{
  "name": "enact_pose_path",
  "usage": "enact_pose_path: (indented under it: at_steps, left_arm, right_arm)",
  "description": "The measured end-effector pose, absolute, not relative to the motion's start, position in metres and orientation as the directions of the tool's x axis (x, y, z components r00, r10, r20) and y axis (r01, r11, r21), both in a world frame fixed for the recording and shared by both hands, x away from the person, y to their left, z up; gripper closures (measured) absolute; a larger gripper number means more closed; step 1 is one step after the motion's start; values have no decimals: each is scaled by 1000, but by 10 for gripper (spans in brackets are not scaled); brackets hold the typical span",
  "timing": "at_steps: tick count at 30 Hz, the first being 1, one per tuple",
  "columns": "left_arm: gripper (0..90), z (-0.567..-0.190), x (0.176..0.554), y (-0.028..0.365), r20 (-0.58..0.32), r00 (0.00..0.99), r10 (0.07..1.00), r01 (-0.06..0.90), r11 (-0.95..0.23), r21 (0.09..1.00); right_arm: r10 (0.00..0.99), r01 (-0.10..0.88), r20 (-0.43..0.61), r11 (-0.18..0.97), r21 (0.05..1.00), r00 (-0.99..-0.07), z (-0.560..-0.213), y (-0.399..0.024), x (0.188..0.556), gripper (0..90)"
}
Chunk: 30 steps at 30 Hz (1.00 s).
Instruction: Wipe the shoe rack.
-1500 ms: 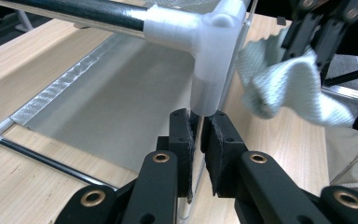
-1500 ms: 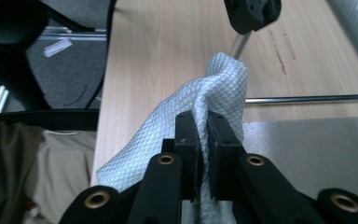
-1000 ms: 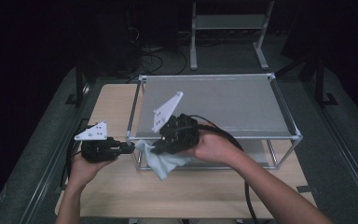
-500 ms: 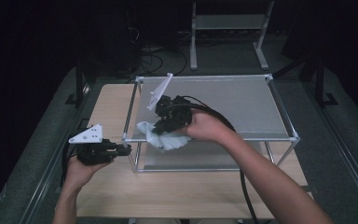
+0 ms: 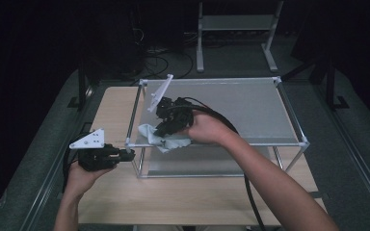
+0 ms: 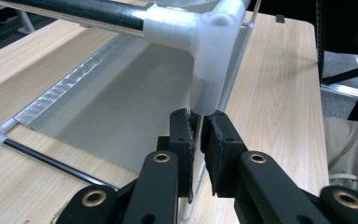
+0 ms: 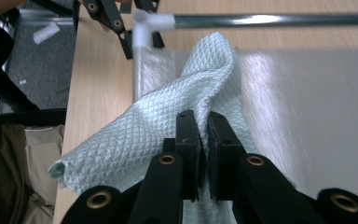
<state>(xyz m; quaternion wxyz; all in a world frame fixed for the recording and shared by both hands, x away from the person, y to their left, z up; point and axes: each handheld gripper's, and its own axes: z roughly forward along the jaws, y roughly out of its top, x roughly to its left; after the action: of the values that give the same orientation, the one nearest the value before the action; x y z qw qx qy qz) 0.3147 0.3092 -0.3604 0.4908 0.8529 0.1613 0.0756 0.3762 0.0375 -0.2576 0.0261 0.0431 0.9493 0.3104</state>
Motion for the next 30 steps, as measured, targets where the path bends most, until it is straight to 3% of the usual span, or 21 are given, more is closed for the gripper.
enact_pose_path:
  at_steps: [7, 13, 20, 26, 30]
  left_arm:
    - [815, -359, 312, 312, -27, 933, 360, 207, -472, 857]
    - [815, -360, 311, 313, -32, 931, 363, 210, -462, 862]
    - [815, -360, 311, 315, -36, 930, 367, 217, -465, 858]
    - [814, -360, 312, 316, -40, 931, 363, 217, -461, 861]
    - [813, -361, 311, 316, -40, 929, 368, 218, -457, 863]
  right_arm:
    - [65, 26, -43, 793, 609, -997, -258, 60, 371, 838]
    - [100, 59, -38, 806, 589, -994, -258, 22, 373, 838]
    - [80, 37, -43, 789, 613, -996, -260, 47, 373, 838]
    - [129, 77, -51, 818, 570, -990, -258, 6, 379, 837]
    - [123, 66, -58, 810, 583, -991, -260, 21, 380, 837]
